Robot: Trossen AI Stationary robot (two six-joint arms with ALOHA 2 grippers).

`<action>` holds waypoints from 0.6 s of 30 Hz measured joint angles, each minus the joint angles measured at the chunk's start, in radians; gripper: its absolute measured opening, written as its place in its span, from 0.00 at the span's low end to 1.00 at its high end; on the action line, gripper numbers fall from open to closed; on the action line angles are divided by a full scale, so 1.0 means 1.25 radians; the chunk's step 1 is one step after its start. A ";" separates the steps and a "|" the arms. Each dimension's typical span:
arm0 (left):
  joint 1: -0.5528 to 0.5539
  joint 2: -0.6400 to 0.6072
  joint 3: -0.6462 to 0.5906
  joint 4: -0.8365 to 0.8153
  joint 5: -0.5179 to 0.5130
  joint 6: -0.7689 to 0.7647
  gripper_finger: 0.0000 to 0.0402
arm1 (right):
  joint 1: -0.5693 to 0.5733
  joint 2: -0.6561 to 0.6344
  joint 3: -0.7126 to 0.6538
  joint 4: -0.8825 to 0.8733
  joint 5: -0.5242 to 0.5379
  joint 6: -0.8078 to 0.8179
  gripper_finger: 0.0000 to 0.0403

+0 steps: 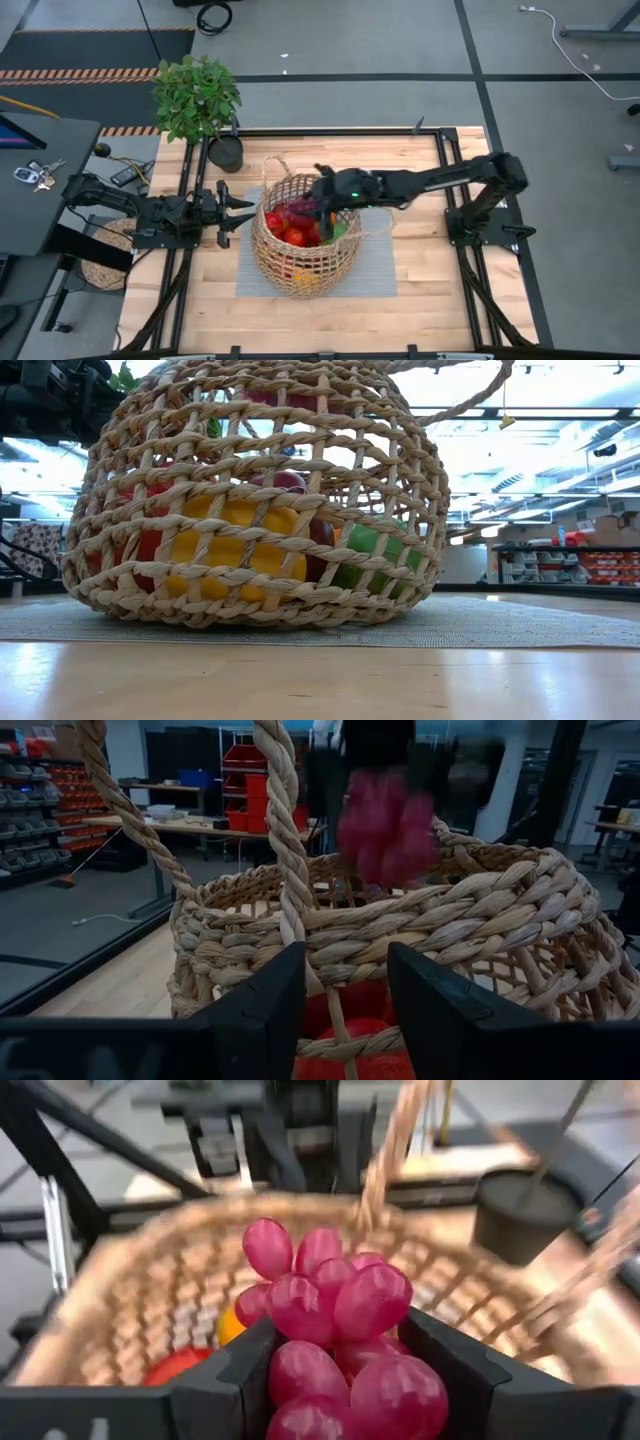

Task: Build produce basket
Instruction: Put the grapes into the basket

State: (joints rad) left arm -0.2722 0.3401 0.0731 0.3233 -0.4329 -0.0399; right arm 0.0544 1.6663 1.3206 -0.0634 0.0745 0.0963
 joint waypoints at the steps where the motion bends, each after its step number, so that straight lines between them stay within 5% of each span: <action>1: 0.000 0.000 0.000 0.000 0.000 0.000 0.38 | -0.009 0.022 0.005 -0.001 -0.016 -0.001 0.48; 8: 0.000 0.000 0.000 0.000 0.000 0.000 0.37 | -0.060 0.107 0.029 -0.005 -0.081 -0.055 0.50; 18: 0.000 0.000 0.000 0.000 0.000 0.000 0.37 | -0.076 0.077 0.031 -0.042 -0.122 -0.071 0.68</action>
State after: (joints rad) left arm -0.2724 0.3399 0.0731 0.3233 -0.4331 -0.0399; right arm -0.0402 1.7623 1.3590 -0.1161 -0.0775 0.0071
